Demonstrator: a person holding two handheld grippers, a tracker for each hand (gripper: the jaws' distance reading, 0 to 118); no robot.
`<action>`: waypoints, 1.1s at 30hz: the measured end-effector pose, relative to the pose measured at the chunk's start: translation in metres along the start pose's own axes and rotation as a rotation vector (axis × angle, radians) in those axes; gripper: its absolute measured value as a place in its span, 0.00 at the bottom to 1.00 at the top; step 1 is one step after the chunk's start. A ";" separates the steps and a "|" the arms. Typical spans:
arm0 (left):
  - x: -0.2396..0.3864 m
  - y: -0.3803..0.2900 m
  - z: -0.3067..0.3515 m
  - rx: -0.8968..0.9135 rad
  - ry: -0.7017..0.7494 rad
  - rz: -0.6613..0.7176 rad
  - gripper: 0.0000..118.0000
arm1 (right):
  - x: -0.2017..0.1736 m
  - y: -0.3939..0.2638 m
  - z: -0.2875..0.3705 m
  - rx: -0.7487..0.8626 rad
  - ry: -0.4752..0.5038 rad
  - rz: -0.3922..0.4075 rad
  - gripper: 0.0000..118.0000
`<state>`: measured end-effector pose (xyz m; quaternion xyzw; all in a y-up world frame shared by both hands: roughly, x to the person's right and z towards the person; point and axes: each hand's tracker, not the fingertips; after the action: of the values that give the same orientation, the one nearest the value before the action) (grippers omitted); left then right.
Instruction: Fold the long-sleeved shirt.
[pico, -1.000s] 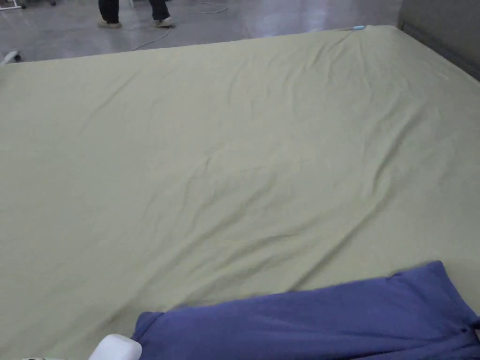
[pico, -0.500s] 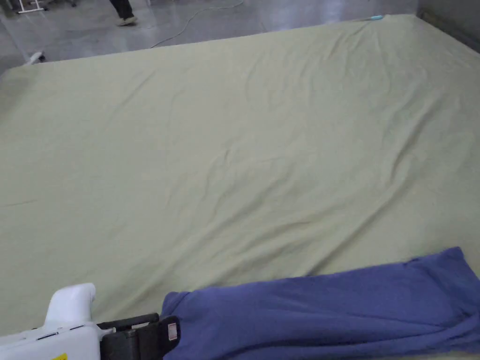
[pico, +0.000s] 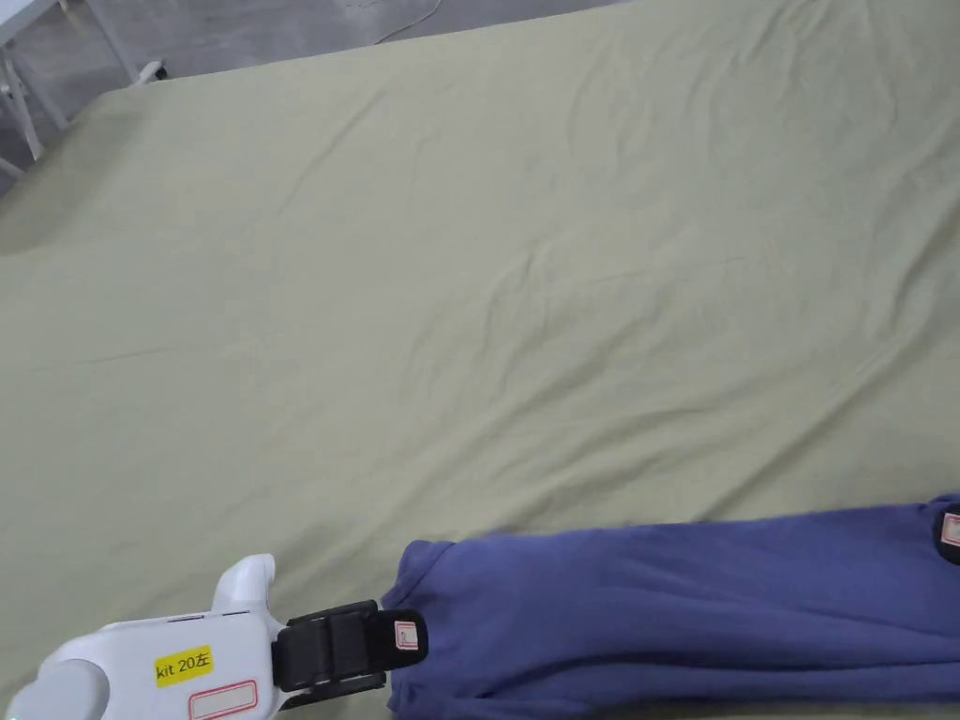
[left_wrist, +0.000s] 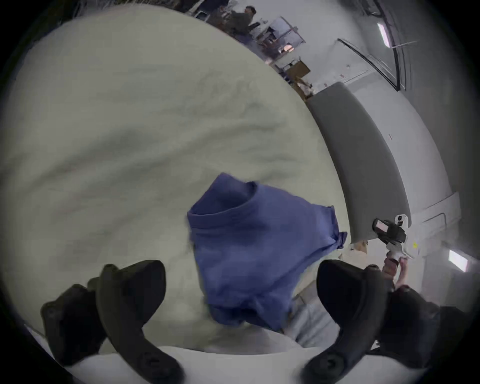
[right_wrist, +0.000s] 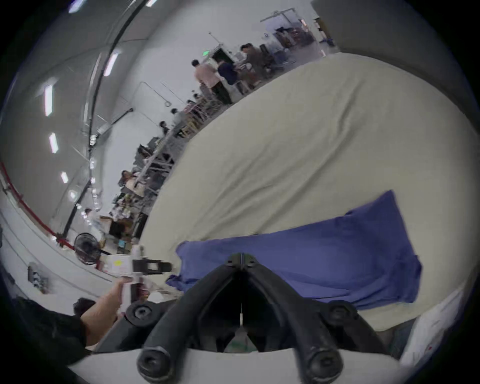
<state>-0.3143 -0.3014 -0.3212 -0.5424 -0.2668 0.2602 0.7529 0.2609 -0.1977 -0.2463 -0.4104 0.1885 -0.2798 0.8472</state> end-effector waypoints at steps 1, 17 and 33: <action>-0.010 0.001 -0.010 -0.026 -0.004 0.024 1.00 | 0.002 -0.002 -0.003 0.002 0.024 -0.002 0.00; -0.028 0.054 -0.111 -0.214 -0.384 0.240 0.20 | -0.016 -0.016 -0.027 -0.074 0.257 0.085 0.00; -0.044 0.026 0.037 -0.038 -0.426 0.247 0.13 | -0.071 0.003 -0.034 -0.059 0.181 0.116 0.00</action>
<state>-0.3740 -0.2990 -0.3412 -0.5181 -0.3560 0.4534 0.6319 0.1887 -0.1713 -0.2627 -0.3967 0.2960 -0.2608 0.8289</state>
